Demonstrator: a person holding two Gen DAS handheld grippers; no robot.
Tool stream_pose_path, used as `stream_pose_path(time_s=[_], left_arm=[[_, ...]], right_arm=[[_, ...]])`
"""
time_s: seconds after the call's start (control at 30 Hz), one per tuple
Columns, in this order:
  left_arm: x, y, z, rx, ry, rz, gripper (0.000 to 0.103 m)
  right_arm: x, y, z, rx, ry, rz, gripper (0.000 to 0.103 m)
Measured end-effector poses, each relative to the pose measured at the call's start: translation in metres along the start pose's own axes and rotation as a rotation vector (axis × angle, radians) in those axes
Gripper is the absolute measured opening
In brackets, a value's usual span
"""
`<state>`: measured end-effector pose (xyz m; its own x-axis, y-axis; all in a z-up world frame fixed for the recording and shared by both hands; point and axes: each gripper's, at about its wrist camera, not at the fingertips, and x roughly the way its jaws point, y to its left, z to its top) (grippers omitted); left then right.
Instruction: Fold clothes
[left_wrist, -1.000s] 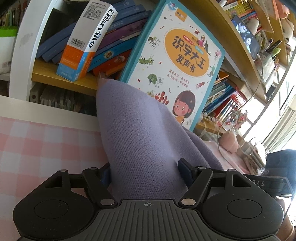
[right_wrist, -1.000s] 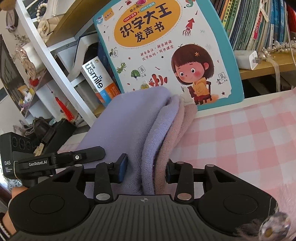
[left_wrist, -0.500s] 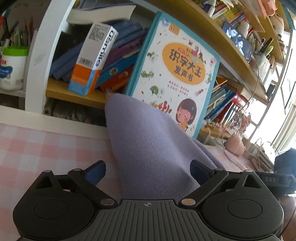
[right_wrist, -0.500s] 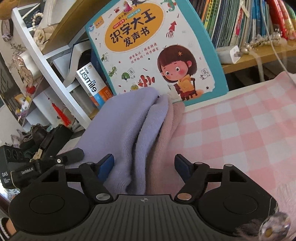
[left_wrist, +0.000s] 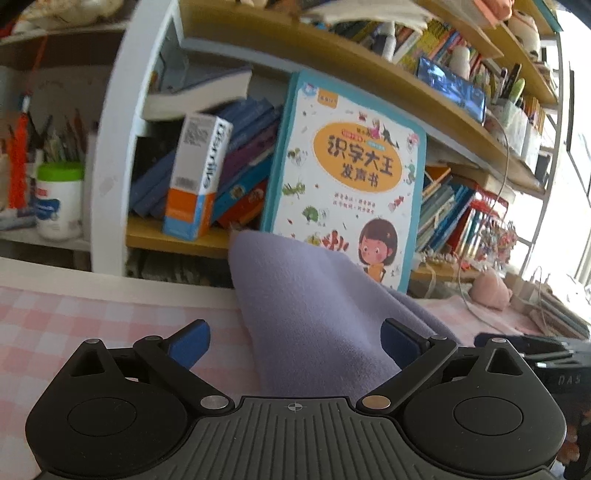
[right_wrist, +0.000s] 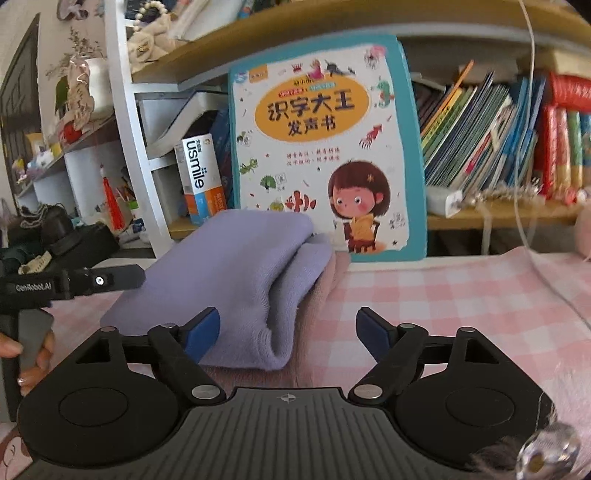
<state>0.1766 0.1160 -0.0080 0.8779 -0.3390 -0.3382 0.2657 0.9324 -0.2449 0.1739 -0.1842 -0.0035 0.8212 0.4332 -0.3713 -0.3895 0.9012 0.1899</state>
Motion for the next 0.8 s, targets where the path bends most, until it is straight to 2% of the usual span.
stream_pose_path(time_s=[0.17, 0.27, 0.4, 0.57, 0.63, 0.8], left_arm=[[-0.018, -0.005, -0.004, -0.063, -0.042, 0.007, 0.103], [-0.023, -0.011, -0.007, -0.057, -0.05, 0.023, 0.103], [-0.028, -0.023, -0.013, -0.018, -0.059, 0.06, 0.103], [-0.031, -0.044, -0.02, 0.094, -0.067, 0.122, 0.103], [-0.033, -0.051, -0.021, 0.127, -0.064, 0.134, 0.103], [-0.041, -0.055, -0.025, 0.129, -0.059, 0.184, 0.103]], right_arm=[[-0.019, 0.013, -0.006, -0.074, -0.052, -0.042, 0.084], [-0.03, 0.019, -0.01, -0.118, -0.083, -0.064, 0.086], [-0.038, 0.027, -0.015, -0.159, -0.095, -0.093, 0.089], [-0.043, 0.036, -0.017, -0.15, -0.097, -0.21, 0.09], [-0.045, 0.039, -0.019, -0.145, -0.102, -0.232, 0.094], [-0.048, 0.046, -0.025, -0.145, -0.092, -0.261, 0.096]])
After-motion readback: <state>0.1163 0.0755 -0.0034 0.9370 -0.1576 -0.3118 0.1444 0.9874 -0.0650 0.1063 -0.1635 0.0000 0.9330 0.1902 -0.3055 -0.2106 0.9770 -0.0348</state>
